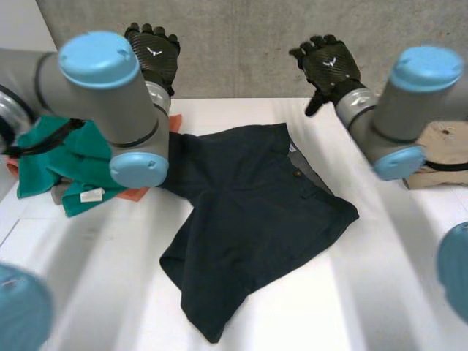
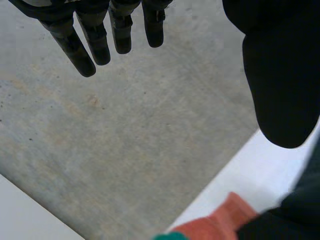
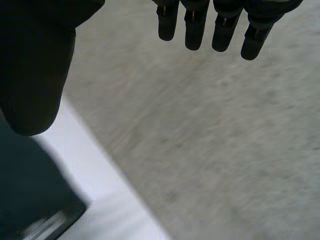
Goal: Fold the laundry.
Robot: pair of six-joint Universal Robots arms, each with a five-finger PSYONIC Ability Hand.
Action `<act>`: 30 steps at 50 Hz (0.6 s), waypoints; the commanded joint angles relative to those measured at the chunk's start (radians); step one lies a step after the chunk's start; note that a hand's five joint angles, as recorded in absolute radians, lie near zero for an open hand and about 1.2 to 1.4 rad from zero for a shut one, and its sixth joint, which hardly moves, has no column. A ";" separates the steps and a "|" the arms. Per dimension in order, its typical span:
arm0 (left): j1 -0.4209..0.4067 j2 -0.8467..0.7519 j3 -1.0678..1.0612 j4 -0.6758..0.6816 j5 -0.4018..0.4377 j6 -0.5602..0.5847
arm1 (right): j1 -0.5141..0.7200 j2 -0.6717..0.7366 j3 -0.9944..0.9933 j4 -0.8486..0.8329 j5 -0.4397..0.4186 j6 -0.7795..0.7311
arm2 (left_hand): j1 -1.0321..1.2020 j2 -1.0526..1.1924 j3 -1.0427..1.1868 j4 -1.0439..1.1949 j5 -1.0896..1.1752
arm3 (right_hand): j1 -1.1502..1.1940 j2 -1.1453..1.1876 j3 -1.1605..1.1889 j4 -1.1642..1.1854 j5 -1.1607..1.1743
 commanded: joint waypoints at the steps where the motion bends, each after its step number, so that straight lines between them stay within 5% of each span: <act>1: -0.051 0.314 -0.373 -0.179 0.078 -0.146 | -0.096 -0.178 0.205 0.326 -0.200 -0.224 | -0.016 -0.033 -0.032 -0.025 -0.048 | -0.051 -0.037 -0.032 -0.033 -0.048; 9: -0.088 0.522 -0.712 -0.436 0.228 -0.425 | -0.209 -0.293 0.501 0.483 -0.309 -0.510 | 0.166 0.149 0.150 0.158 0.134 | -0.031 -0.017 -0.012 -0.013 -0.028; 15: -0.123 0.614 -0.978 -0.459 0.377 -0.566 | -0.271 -0.336 0.690 0.508 -0.424 -0.670 | 0.348 0.332 0.333 0.340 0.317 | 0.360 0.374 0.379 0.378 0.363; 22: -0.183 0.680 -1.138 -0.355 0.328 -0.561 | -0.329 -0.324 0.821 0.452 -0.507 -0.707 | 0.375 0.358 0.359 0.367 0.343 | 0.398 0.413 0.418 0.416 0.401; 30: -0.275 0.681 -1.211 -0.234 0.175 -0.555 | -0.329 -0.292 0.891 0.308 -0.566 -0.680 | 0.252 0.235 0.236 0.243 0.220 | 0.413 0.427 0.432 0.431 0.416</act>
